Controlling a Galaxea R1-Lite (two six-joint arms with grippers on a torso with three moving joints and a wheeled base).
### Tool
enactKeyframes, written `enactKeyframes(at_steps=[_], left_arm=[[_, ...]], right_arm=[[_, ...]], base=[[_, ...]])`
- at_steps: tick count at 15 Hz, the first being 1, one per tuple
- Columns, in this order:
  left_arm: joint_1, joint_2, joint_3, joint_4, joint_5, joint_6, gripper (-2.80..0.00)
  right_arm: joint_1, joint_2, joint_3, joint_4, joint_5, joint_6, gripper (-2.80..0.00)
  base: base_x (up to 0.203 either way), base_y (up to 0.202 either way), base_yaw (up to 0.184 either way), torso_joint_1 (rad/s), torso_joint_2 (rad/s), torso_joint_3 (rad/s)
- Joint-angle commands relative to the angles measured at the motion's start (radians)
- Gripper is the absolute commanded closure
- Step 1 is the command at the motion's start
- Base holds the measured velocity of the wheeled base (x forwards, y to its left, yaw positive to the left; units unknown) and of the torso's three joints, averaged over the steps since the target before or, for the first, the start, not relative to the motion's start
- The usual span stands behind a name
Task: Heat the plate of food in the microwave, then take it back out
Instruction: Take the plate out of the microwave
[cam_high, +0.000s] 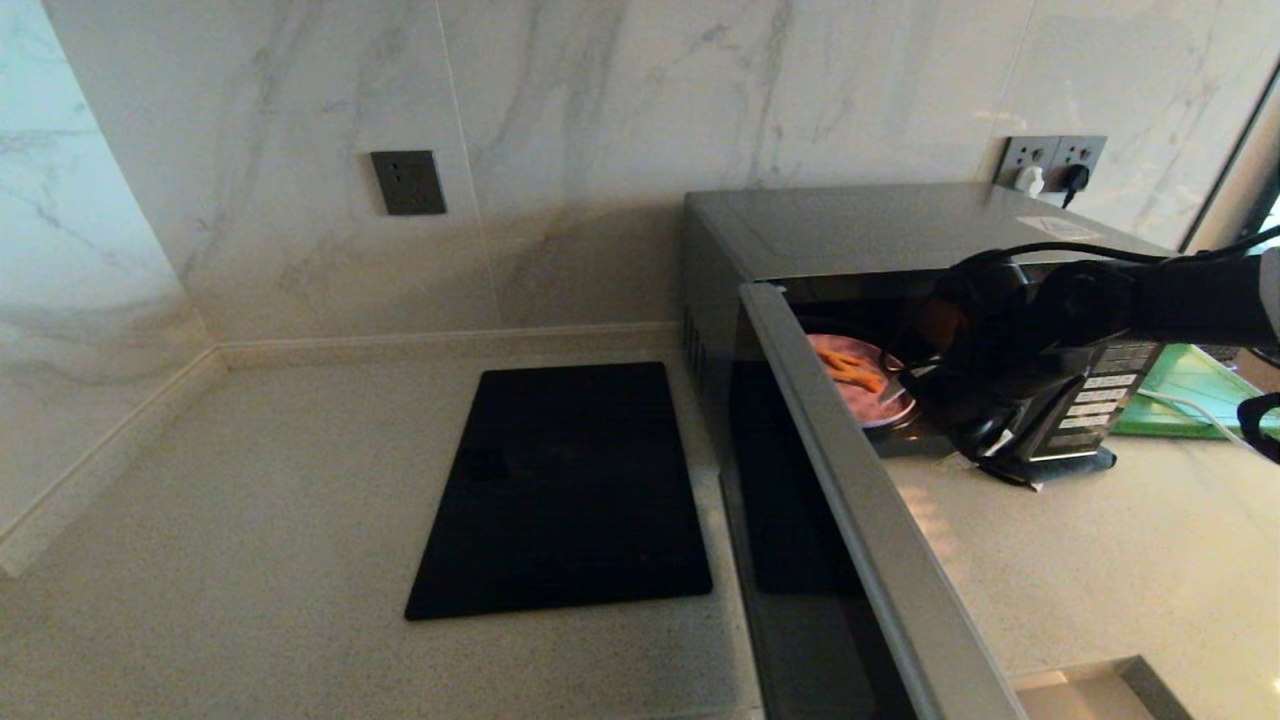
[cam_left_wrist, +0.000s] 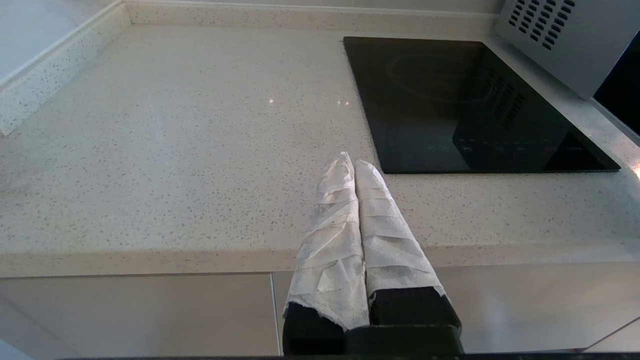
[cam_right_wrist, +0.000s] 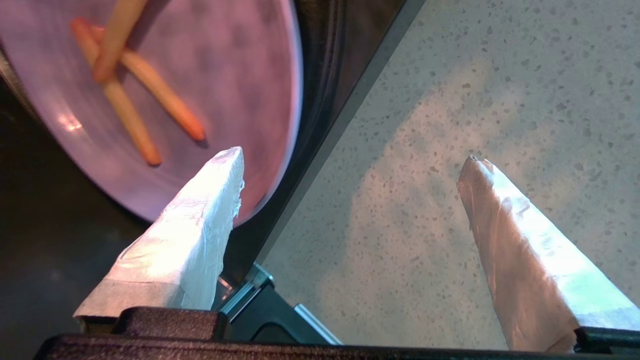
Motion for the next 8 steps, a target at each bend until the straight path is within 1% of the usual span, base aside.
enactKeyframes(at_steps=[1, 8], left_arm=[[0.000, 0.002, 0.000, -0.001, 0.001, -0.001, 0.00], [0.000, 0.002, 0.000, -0.001, 0.001, -0.001, 0.00]], right_arm=[[0.000, 0.019, -0.002, 0.002, 0.000, 0.006, -2.80], [0.001, 0.049, -0.003, 0.001, -0.002, 0.005, -2.80]], base=[[0.000, 0.000, 0.000, 0.000, 0.00, 0.000], [0.000, 0.000, 0.000, 0.000, 0.00, 0.000]])
